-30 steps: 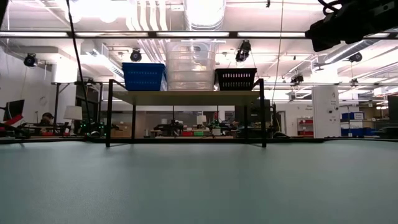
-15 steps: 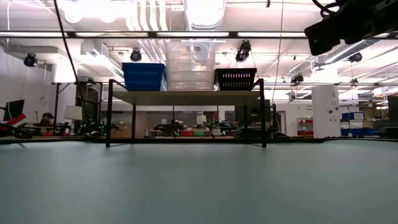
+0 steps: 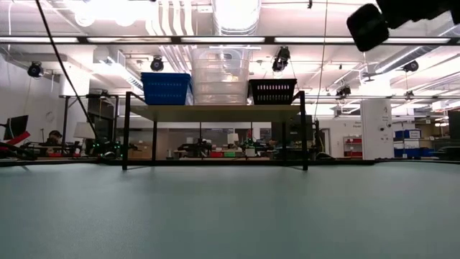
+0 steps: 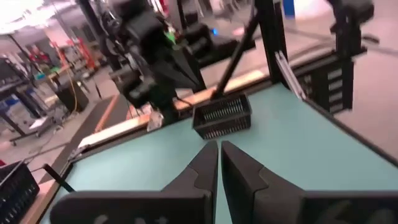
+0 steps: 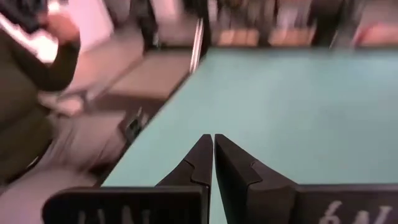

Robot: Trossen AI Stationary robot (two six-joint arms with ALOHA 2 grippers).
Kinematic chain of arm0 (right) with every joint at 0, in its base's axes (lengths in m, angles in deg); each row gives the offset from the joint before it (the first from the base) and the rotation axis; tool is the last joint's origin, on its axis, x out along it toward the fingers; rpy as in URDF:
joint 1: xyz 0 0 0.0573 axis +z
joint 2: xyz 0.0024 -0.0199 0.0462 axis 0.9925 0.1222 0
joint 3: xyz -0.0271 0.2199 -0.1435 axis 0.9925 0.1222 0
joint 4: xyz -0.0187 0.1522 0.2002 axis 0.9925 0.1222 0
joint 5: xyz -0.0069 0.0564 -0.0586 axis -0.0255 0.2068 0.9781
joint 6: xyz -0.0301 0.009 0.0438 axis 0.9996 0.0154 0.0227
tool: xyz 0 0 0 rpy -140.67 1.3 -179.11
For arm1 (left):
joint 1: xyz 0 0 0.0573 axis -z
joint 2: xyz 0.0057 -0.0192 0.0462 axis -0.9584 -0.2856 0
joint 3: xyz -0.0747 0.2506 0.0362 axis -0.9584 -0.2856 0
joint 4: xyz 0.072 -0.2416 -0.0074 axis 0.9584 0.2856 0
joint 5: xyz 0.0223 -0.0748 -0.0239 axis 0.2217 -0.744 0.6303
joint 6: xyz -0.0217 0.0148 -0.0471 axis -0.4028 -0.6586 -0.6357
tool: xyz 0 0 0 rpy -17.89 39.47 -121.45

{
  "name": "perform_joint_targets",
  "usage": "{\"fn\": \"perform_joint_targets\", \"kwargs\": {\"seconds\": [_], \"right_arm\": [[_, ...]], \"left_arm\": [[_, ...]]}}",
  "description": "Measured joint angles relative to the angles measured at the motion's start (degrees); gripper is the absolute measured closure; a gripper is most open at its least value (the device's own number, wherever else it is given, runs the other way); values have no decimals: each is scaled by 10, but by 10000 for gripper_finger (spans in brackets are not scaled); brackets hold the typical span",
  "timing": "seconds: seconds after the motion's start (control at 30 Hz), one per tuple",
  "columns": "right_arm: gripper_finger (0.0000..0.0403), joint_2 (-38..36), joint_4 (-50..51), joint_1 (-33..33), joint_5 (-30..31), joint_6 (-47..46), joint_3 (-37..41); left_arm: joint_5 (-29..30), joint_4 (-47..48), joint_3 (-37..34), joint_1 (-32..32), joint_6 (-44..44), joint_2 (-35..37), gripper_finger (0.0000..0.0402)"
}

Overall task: Stack baskets on shelf by color
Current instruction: Stack the black bin on the black bins on the shelf

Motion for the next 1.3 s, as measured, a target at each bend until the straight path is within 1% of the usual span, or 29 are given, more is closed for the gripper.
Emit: {"fn": "perform_joint_targets", "kwargs": {"seconds": [0.07, 0.13, 0.3, 0.37, 0.43, 0.5, 0.6, 0.73, 0.83, 0.97, 1.13, 1.3], "right_arm": [[394, 26, 92, 17, 14, -46, -40], [394, 56, 200, 35, 29, -116, -88], [394, 154, 526, 96, 24, -313, -217], [394, 193, 629, 124, 8, -353, -253], [394, 227, 674, 158, -12, -361, -272], [394, 255, 674, 204, -22, -382, -277], [387, 290, 647, 267, -28, -411, -281], [357, 337, 617, 332, 12, -459, -285], [328, 364, 574, 362, 24, -488, -288], [292, 390, 563, 375, 20, -524, -288], [260, 405, 564, 379, 11, -524, -288], [252, 430, 564, 378, 53, -511, -282]], "left_arm": [[0, -32, -25, 0, 0, 16, 398], [0, -53, -37, 0, 0, 33, 398], [0, -70, -56, 0, 1, 55, 398], [0, -71, -57, 0, 2, 61, 398], [0, -75, -56, 0, 5, 62, 398], [0, -71, -56, 0, 5, 62, 398], [0, -73, -55, 0, 5, 62, 398], [0, -71, -56, 0, 5, 62, 398], [0, -71, -55, 0, 13, 62, 398], [0, -72, -55, 0, 39, 62, 398], [0, -72, -54, 0, 45, 62, 398], [0, -71, -55, 0, 48, 62, 398]]}}
